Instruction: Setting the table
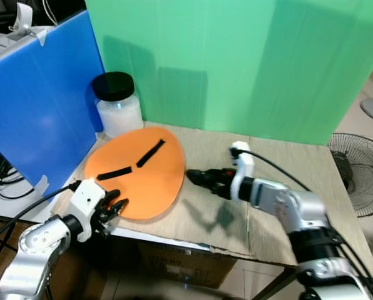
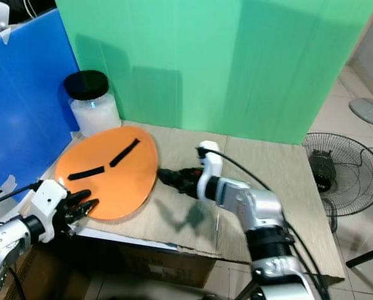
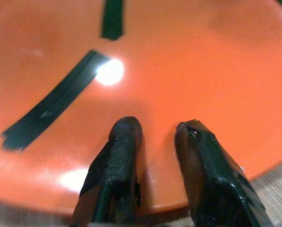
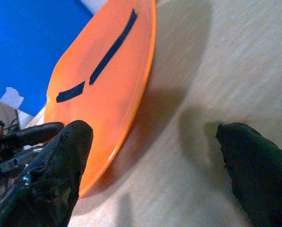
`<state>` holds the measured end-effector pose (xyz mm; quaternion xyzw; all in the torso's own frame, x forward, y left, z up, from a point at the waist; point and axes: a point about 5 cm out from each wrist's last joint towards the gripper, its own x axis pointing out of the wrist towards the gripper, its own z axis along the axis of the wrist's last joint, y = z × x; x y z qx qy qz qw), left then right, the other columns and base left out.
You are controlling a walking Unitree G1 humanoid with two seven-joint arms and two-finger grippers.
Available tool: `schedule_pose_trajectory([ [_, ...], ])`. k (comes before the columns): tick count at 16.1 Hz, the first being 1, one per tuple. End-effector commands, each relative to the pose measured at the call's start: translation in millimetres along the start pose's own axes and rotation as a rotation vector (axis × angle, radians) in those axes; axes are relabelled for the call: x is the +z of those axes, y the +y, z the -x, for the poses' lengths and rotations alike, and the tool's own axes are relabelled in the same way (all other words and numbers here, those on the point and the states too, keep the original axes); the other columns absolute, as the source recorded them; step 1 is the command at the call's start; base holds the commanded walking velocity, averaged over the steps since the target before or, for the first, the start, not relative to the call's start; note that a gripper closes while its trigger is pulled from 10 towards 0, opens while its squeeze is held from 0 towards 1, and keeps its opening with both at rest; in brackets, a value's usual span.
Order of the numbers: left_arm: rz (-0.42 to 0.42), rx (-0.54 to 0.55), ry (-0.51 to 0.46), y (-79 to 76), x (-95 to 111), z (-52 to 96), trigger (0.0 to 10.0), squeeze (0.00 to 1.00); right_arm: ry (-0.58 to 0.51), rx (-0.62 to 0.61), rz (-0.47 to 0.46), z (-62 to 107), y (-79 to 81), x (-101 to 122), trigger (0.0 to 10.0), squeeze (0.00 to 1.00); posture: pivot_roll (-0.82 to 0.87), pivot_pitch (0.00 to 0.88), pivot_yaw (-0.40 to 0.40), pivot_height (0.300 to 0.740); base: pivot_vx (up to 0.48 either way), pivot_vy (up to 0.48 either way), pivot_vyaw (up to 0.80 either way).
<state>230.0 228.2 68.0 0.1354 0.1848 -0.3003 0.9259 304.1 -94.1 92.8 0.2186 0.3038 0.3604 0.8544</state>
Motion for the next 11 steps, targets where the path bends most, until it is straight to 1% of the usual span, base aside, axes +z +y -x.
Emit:
schedule_pose_trajectory([
  [1,0.046,-0.081,0.098,-17.8,-25.2,-0.9,10.0,0.00,-0.024,0.024,-0.002,-4.4,3.7,6.0,10.0,0.00,-0.06,0.000,-0.010,0.740,0.000,0.000,0.00],
  [2,0.037,-0.098,0.094,-21.2,-25.8,-1.6,10.0,0.00,-0.051,0.052,-0.014,-8.3,7.8,9.1,10.0,0.00,-0.06,0.000,-0.011,0.740,0.000,0.000,0.00],
  [4,0.031,-0.120,0.090,-25.1,-26.6,-2.1,10.0,0.00,-0.061,0.082,-0.038,-12.4,12.6,10.0,10.0,0.00,-0.07,0.000,-0.010,0.740,0.000,0.000,0.00],
  [7,0.024,-0.161,0.075,-32.4,-26.4,-4.7,10.0,0.00,-0.027,0.093,-0.036,-25.3,20.1,-3.7,10.0,0.00,-0.07,0.000,-0.010,0.740,0.000,0.000,0.00],
  [9,0.020,-0.167,0.070,-34.2,-26.4,-5.3,10.0,0.00,-0.009,0.095,-0.039,-29.0,22.5,-10.1,10.0,0.00,-0.07,0.000,-0.011,0.740,0.000,0.000,0.00],
  [11,0.012,-0.185,0.069,-37.7,-27.2,-6.2,10.0,0.00,0.006,0.079,-0.033,-36.9,27.6,-19.6,10.0,0.00,-0.07,0.000,-0.013,0.740,0.000,0.000,0.00],
])
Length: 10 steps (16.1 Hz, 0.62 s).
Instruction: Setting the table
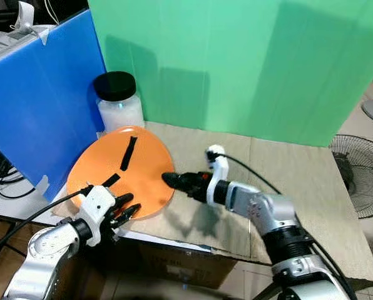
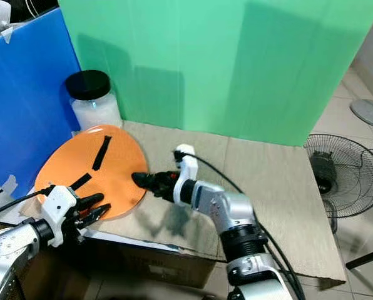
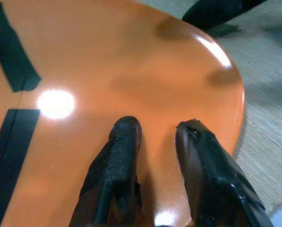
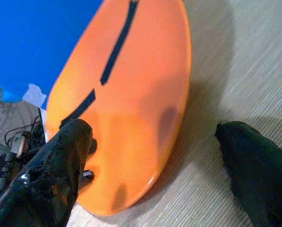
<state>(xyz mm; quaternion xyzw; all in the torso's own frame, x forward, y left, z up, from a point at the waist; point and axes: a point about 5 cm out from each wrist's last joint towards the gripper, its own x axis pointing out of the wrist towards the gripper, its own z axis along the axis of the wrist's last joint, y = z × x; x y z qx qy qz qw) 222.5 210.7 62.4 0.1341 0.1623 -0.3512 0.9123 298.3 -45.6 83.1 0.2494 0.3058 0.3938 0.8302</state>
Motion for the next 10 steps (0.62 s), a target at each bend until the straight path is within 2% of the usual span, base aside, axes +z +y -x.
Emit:
schedule_pose_trajectory([
  [1,0.053,-0.091,0.116,-20.0,-26.1,-1.2,10.0,0.00,0.002,-0.009,0.002,-1.3,0.3,-2.7,10.0,0.00,-0.07,0.000,-0.013,0.740,0.000,0.000,0.00],
  [6,0.050,-0.102,0.114,-21.9,-26.7,-1.6,10.0,0.00,0.085,0.074,-0.068,-6.8,10.5,-19.0,10.0,0.00,-0.07,0.000,-0.013,0.740,0.000,0.000,0.00],
  [7,0.049,-0.103,0.114,-21.9,-26.6,-2.0,10.0,0.00,0.096,0.094,-0.091,-7.8,13.1,-22.2,5.5,0.00,-0.07,0.000,-0.014,0.740,0.000,0.000,0.00],
  [8,0.047,-0.104,0.112,-22.0,-26.3,-2.1,10.0,0.00,0.099,0.106,-0.107,-9.0,14.9,-24.2,0.0,0.00,-0.07,0.000,-0.014,0.740,0.000,0.000,0.00],
  [10,0.041,-0.106,0.111,-22.4,-26.1,-2.1,10.0,0.00,0.101,0.126,-0.120,-10.9,18.7,-25.3,0.0,0.00,-0.07,0.001,-0.016,0.740,0.000,0.000,0.00],
])
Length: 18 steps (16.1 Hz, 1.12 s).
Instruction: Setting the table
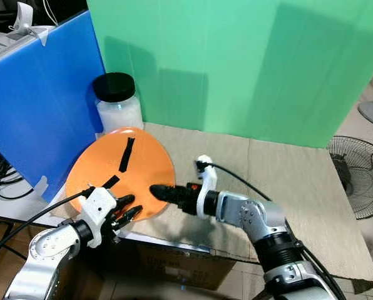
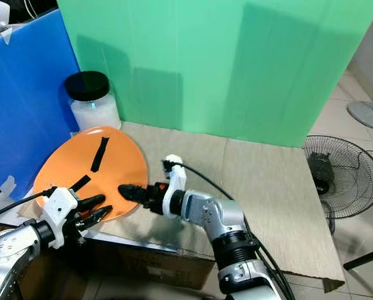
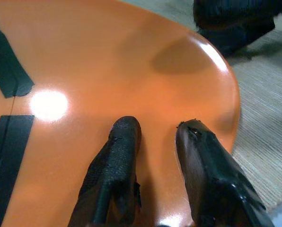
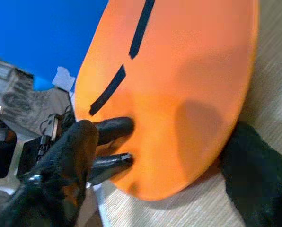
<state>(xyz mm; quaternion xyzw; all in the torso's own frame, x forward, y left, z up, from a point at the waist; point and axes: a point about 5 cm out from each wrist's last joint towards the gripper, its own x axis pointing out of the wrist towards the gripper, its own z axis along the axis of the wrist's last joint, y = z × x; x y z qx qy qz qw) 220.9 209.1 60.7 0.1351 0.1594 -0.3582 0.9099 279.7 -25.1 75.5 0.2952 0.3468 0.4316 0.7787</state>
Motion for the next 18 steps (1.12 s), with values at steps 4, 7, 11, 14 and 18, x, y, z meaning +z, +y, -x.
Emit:
schedule_pose_trajectory([
  [4,0.025,-0.105,0.112,-19.7,-22.8,-4.2,10.0,0.00,0.049,0.025,-0.009,-5.7,6.2,-7.7,0.0,0.00,-0.07,0.001,-0.018,0.740,0.000,0.000,0.00],
  [7,0.008,-0.124,0.105,-21.9,-20.1,-9.3,10.0,0.00,0.039,-0.005,-0.028,-6.1,3.8,-7.4,0.0,0.00,-0.07,0.000,-0.018,0.740,0.000,0.000,0.00],
  [11,-0.003,-0.130,0.105,-22.3,-19.9,-10.6,10.0,0.00,0.028,-0.019,-0.039,-5.3,1.9,-5.9,0.0,0.00,-0.07,0.000,-0.019,0.740,0.000,0.000,0.00],
  [14,-0.009,-0.127,0.102,-21.2,-19.2,-11.4,10.0,0.00,0.023,-0.024,-0.042,-5.6,1.0,-4.7,0.0,0.00,-0.07,0.000,-0.022,0.740,0.000,0.000,0.00],
  [18,-0.018,-0.127,0.098,-19.1,-17.6,-11.6,10.0,0.00,0.006,-0.028,-0.045,-7.5,1.6,-0.8,0.0,0.00,-0.07,0.000,-0.018,0.740,0.000,0.000,0.00],
])
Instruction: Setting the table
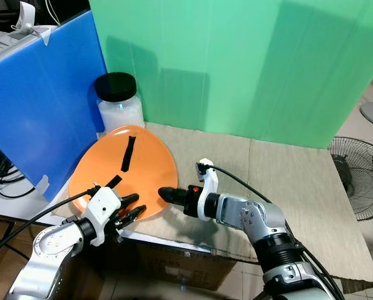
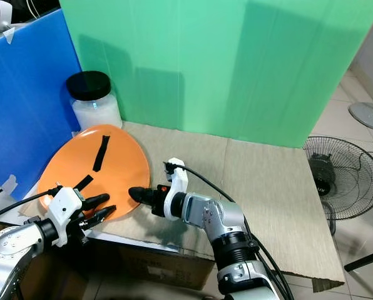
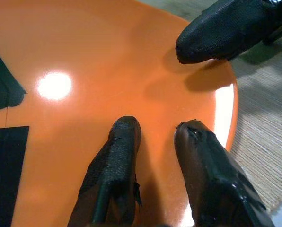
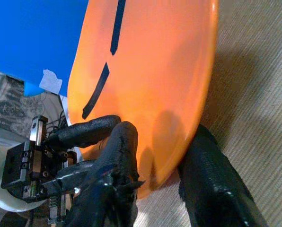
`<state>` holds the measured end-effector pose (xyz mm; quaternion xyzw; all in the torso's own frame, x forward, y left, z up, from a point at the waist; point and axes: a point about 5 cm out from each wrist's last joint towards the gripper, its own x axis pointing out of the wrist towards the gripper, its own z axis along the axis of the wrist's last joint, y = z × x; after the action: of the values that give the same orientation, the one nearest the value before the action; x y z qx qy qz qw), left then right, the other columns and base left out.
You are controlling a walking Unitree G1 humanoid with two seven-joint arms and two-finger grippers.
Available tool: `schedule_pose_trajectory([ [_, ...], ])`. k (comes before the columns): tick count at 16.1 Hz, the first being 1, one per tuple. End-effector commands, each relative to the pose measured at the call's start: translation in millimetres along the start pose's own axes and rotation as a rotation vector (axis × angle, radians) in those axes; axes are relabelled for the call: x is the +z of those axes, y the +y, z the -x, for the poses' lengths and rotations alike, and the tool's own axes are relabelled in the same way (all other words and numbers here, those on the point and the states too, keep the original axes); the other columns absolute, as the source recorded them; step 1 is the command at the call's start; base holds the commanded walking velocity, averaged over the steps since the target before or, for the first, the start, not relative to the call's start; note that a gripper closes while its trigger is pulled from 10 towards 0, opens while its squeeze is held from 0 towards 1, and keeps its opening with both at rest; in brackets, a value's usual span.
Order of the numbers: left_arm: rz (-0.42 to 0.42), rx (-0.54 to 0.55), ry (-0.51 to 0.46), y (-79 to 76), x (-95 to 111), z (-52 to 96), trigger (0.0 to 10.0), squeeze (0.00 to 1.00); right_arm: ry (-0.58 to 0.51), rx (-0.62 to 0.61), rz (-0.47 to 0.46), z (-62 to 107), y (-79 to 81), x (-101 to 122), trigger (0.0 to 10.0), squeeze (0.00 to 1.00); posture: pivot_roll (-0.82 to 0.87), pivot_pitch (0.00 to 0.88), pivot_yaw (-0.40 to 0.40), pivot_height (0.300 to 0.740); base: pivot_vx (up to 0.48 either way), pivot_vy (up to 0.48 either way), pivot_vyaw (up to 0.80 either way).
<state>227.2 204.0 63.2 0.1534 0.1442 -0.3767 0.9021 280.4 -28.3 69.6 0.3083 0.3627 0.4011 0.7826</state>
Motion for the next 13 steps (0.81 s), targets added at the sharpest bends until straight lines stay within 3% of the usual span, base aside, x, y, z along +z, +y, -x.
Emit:
schedule_pose_trajectory([
  [1,0.034,-0.100,0.112,-20.5,-21.7,-5.1,10.0,0.00,0.005,0.022,0.005,-7.7,8.4,2.7,0.0,0.00,-0.07,0.000,-0.018,0.740,0.000,0.000,0.00],
  [8,-0.034,-0.070,-0.029,-17.8,18.9,-13.4,10.0,0.00,-0.045,-0.003,-0.019,-2.8,2.4,9.9,0.0,0.00,-0.06,0.000,-0.009,0.740,0.000,0.000,0.00],
  [10,-0.032,-0.027,-0.121,-18.3,45.2,-16.6,10.0,0.00,-0.075,-0.016,-0.031,2.2,-1.3,14.3,0.0,0.00,-0.06,0.000,-0.003,0.740,0.000,0.000,0.00],
  [12,0.011,0.065,-0.266,-16.5,83.9,-14.8,10.0,0.00,-0.143,-0.032,-0.038,16.8,-6.8,26.4,0.0,0.00,-0.05,0.000,0.001,0.740,0.000,0.000,0.00],
  [13,0.012,0.108,-0.299,-14.9,92.8,-12.6,10.0,0.00,-0.167,-0.036,-0.036,23.2,-8.3,31.1,0.0,0.00,-0.05,0.000,0.003,0.740,0.000,0.000,0.00],
])
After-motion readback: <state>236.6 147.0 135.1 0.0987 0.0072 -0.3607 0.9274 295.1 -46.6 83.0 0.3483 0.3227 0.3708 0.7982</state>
